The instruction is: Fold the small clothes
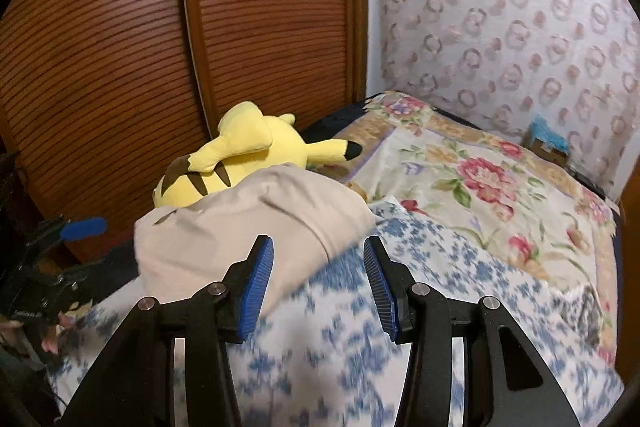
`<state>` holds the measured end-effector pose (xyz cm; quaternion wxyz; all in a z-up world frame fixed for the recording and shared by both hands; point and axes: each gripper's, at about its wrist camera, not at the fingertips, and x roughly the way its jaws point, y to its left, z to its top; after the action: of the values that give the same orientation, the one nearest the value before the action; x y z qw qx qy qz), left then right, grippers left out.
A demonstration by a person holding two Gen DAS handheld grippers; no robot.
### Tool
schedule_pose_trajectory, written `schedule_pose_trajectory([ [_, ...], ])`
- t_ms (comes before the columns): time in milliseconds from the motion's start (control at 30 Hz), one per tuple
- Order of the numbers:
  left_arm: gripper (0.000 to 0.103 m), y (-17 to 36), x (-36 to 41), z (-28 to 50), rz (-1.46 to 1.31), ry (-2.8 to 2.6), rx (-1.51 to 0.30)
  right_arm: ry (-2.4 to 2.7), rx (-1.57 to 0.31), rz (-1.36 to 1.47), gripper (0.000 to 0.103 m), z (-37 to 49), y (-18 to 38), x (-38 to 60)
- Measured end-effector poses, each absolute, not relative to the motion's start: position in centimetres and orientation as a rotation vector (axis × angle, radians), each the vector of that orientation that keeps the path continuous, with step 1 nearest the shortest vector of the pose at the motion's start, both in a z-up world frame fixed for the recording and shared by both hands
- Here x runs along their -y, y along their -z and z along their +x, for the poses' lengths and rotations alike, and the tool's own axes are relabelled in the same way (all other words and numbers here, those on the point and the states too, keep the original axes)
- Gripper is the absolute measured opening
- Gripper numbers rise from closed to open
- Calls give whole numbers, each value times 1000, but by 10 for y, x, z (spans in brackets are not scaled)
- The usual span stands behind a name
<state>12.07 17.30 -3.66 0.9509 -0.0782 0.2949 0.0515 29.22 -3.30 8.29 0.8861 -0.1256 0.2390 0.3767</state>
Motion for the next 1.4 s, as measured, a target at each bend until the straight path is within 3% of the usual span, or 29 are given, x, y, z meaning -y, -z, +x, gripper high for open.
schedule_pose_trajectory([
  [333, 77, 11, -94, 114, -94, -5, -562, -648, -448, -166, 80, 207, -76, 117],
  [800, 78, -28, 0, 90, -25, 136, -493, -443, -349, -47, 82, 79, -89, 191],
  [967, 79, -47, 17, 78, -4, 150, -461, -395, -315, -29, 90, 55, -90, 193],
  [1400, 79, -67, 28, 59, -8, 135, -422, -297, -223, 25, 90, 6, -80, 183],
])
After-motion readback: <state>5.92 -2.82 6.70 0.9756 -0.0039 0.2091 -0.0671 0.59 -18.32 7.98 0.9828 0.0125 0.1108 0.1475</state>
